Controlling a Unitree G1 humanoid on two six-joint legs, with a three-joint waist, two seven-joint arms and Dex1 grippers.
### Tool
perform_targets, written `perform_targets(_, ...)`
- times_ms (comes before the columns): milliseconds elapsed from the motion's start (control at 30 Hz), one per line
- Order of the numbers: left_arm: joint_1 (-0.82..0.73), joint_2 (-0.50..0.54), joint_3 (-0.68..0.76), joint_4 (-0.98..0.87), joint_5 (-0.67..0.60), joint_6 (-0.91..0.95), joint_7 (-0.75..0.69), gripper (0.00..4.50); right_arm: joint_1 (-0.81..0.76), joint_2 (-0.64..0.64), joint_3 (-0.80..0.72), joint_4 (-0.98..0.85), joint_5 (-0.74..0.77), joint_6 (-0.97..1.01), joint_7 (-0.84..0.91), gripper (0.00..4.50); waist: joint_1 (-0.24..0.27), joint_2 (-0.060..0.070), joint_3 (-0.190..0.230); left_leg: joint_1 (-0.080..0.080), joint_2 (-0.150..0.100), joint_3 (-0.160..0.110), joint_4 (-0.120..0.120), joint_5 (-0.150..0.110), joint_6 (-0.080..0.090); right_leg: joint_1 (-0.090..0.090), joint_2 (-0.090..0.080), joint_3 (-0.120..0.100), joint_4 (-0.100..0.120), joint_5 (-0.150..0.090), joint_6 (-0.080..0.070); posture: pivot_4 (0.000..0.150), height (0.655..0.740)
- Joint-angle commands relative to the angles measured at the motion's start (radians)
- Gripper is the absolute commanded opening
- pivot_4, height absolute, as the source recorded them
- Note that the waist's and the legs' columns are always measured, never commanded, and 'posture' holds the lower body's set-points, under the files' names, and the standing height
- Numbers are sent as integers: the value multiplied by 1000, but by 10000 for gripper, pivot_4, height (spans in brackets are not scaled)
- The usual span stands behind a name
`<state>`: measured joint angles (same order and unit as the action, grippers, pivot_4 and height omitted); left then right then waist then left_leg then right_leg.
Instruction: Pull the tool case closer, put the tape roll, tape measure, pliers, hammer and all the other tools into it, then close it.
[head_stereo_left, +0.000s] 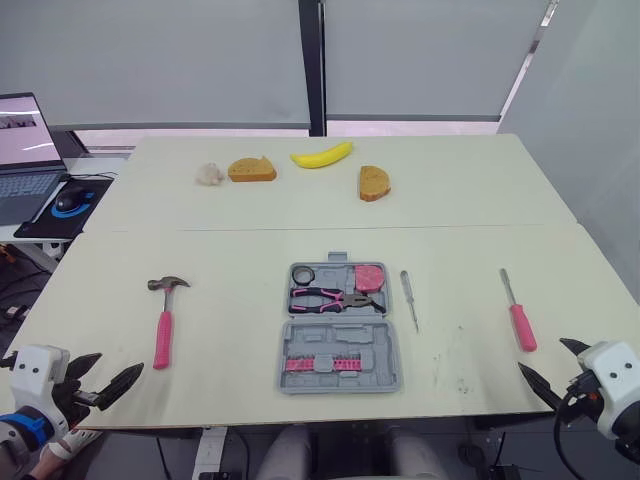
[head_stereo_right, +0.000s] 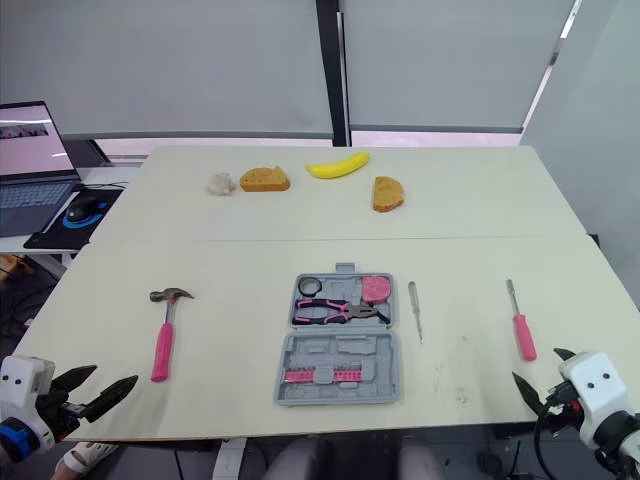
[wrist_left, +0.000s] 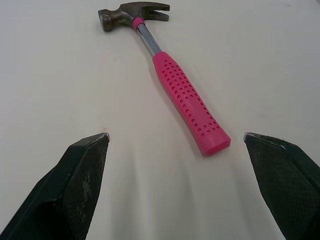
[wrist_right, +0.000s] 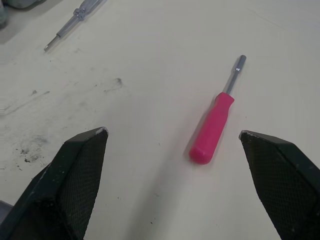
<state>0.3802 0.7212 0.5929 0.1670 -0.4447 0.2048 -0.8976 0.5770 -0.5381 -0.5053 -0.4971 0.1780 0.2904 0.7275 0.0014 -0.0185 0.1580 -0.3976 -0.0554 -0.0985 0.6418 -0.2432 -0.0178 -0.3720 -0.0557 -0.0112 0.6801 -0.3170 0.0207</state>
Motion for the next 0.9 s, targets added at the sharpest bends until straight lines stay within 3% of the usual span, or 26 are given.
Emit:
perform_targets(33, -18, 38, -31, -58, 19, -43, -48, 45000, -43, -37, 28, -62, 19, 25, -2, 44769, 0, 0, 0, 0, 0, 0, 0, 0, 0, 0, 0, 0, 0, 0, 0, 1500, 7400)
perform_targets(367, -204, 87, -327, -317, 39, -105, -242, 45000, -308, -39, 334, -121, -48, 170, -112, 44769, 3, 1, 1, -1, -1, 0, 0, 0, 0, 2, 0, 0, 0, 1, 0, 1500, 7400)
perform_targets(667, -431, 79, -493, -385, 1, -57, -329, 45000, -532, 142, 609, 71, -204, 257, -328, 44769, -6, 2, 1, -1, -2, 0, -1, 0, 0, 1, 1, 0, 2, 1, 1, 1500, 7400)
perform_targets(900, -491, 64, -543, -379, 5, -67, -353, 45000, -643, 275, 658, 254, -264, 237, -456, 44769, -13, 3, 2, 0, -2, 0, -1, 0, 0, 1, 2, 1, 4, 1, 1, 1500, 7400)
